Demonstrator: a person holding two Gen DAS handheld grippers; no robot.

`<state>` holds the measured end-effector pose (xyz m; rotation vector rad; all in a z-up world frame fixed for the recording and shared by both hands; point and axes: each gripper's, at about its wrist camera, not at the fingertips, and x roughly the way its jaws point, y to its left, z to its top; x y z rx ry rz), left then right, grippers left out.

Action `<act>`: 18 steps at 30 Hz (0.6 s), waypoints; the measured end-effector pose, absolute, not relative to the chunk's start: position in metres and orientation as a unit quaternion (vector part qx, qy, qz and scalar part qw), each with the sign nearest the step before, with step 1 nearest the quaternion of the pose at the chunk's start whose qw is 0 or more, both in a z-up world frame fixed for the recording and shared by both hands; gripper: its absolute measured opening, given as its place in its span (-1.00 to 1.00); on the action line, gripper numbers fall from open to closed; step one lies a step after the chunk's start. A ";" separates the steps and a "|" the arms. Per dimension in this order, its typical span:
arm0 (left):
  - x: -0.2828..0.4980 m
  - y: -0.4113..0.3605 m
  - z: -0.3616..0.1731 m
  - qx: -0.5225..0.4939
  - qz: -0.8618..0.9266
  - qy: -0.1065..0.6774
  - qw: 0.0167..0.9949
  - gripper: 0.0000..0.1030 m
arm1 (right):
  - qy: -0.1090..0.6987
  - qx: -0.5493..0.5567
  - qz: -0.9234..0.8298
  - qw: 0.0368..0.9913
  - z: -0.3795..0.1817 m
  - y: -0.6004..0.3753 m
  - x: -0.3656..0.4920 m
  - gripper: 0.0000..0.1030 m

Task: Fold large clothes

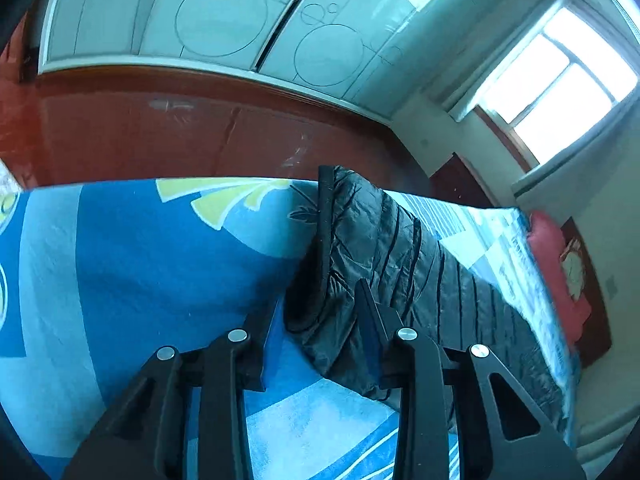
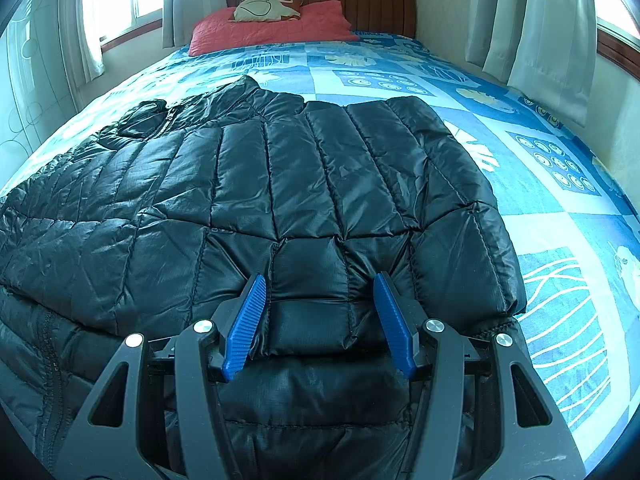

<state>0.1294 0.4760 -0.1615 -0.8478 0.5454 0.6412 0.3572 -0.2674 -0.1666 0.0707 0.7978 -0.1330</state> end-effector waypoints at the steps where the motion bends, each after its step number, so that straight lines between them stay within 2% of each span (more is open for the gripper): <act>1: 0.131 0.475 -0.161 -0.394 0.304 0.260 0.828 -0.33 | 0.388 0.034 -0.065 0.919 -0.167 -0.267 0.357 0.09; 3: 0.133 0.475 -0.160 -0.400 0.303 0.257 0.826 -0.26 | 0.388 0.034 -0.065 0.919 -0.167 -0.267 0.357 0.09; 5: 0.134 0.476 -0.160 -0.409 0.292 0.253 0.827 -0.06 | 0.388 0.034 -0.065 0.919 -0.167 -0.267 0.357 0.09; 8: 0.138 0.474 -0.159 -0.400 0.297 0.258 0.828 -0.07 | 0.387 0.034 -0.065 0.919 -0.167 -0.267 0.357 0.09; 11: 0.139 0.475 -0.160 -0.381 0.315 0.265 0.828 -0.59 | 0.387 0.034 -0.066 0.919 -0.166 -0.267 0.357 0.09; 14: 0.134 0.477 -0.162 -0.388 0.306 0.254 0.831 -0.78 | 0.387 0.034 -0.065 0.919 -0.167 -0.268 0.358 0.09; 18: 0.138 0.467 -0.152 -0.376 0.300 0.248 0.841 -0.80 | 0.387 0.034 -0.066 0.919 -0.166 -0.267 0.357 0.09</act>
